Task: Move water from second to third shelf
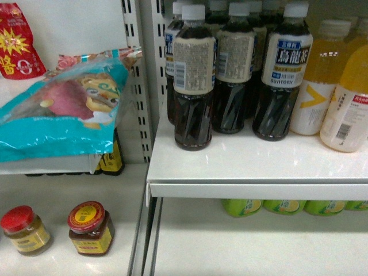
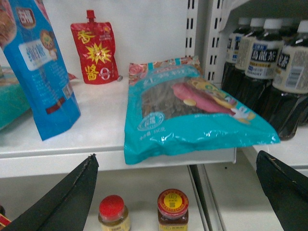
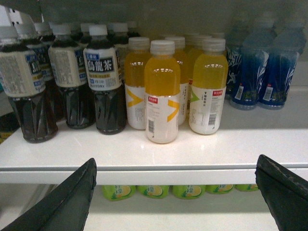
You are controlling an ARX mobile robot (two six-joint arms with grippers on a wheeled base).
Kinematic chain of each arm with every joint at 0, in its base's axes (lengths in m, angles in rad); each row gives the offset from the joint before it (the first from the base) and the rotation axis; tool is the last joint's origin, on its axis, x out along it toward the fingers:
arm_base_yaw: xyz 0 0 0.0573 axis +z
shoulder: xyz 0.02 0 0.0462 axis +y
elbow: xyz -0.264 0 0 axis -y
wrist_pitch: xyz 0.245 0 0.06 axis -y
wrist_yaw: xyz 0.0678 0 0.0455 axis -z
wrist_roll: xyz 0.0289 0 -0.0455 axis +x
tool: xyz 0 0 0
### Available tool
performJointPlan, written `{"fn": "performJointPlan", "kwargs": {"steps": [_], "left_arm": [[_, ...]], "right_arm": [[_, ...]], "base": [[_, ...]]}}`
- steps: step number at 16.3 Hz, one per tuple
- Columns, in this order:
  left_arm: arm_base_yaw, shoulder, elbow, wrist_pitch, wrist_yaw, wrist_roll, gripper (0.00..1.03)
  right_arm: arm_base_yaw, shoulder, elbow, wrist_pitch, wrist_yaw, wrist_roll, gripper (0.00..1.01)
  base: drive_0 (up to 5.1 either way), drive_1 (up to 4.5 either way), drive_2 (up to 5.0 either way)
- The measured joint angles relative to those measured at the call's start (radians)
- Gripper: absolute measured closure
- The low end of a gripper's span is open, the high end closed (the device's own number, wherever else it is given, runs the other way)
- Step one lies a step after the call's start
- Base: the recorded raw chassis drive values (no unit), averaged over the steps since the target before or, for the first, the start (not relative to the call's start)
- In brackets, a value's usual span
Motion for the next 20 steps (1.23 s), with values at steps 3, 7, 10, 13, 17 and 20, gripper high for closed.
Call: {"fn": "performJointPlan", "kwargs": {"steps": [3, 7, 10, 13, 17, 20], "left_arm": [[0.0, 0.0, 0.0, 0.0, 0.0, 0.0, 0.05], [0.0, 0.0, 0.0, 0.0, 0.0, 0.0, 0.05], [0.0, 0.0, 0.0, 0.0, 0.0, 0.0, 0.05], [0.0, 0.0, 0.0, 0.0, 0.0, 0.0, 0.05], [0.0, 0.0, 0.0, 0.0, 0.0, 0.0, 0.05], [0.0, 0.0, 0.0, 0.0, 0.0, 0.0, 0.05]], "right_arm": [[0.0, 0.0, 0.0, 0.0, -0.001, -0.001, 0.03], [0.0, 0.0, 0.0, 0.001, -0.001, -0.001, 0.03], [0.0, 0.0, 0.0, 0.001, -0.001, -0.001, 0.03], [0.0, 0.0, 0.0, 0.001, -0.001, -0.001, 0.03], [0.0, 0.0, 0.0, 0.001, -0.001, -0.001, 0.03], [0.0, 0.0, 0.0, 0.002, -0.001, -0.001, 0.03]], "base": [[0.0, 0.0, 0.0], [0.0, 0.0, 0.0], [0.0, 0.0, 0.0], [0.0, 0.0, 0.0], [0.0, 0.0, 0.0], [0.0, 0.0, 0.0]]}}
